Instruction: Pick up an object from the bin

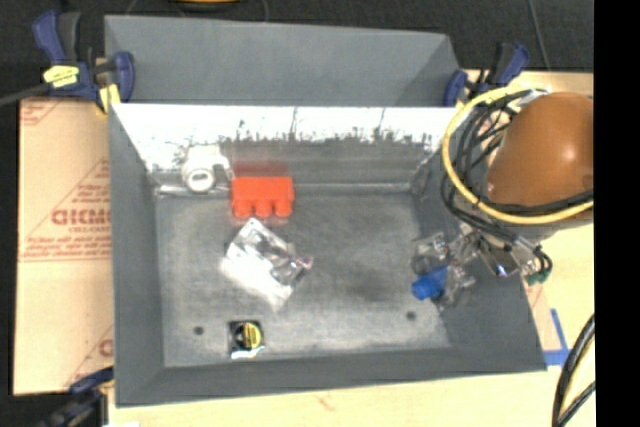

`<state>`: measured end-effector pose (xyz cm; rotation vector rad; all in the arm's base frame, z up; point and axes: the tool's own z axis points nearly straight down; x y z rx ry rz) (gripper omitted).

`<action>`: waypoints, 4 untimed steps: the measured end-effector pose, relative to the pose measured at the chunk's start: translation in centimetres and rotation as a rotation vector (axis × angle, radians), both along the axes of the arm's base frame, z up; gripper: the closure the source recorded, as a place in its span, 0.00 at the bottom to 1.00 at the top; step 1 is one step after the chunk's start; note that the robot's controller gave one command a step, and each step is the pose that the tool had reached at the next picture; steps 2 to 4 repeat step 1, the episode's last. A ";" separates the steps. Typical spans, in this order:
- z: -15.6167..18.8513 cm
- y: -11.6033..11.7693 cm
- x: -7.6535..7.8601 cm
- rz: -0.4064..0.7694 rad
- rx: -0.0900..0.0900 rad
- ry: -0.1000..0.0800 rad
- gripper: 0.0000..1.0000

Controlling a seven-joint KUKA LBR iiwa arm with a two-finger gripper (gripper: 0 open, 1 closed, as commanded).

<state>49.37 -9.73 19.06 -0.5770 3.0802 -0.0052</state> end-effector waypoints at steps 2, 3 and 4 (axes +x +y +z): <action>0.3 -0.1 0.1 -0.003 0.001 0.003 1.00; 0.3 -0.1 0.1 -0.003 0.001 0.003 1.00; 0.3 -0.1 0.1 -0.003 0.001 0.003 1.00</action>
Offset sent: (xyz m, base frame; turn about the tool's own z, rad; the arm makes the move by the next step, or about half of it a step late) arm 0.0001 0.0000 0.0022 0.0000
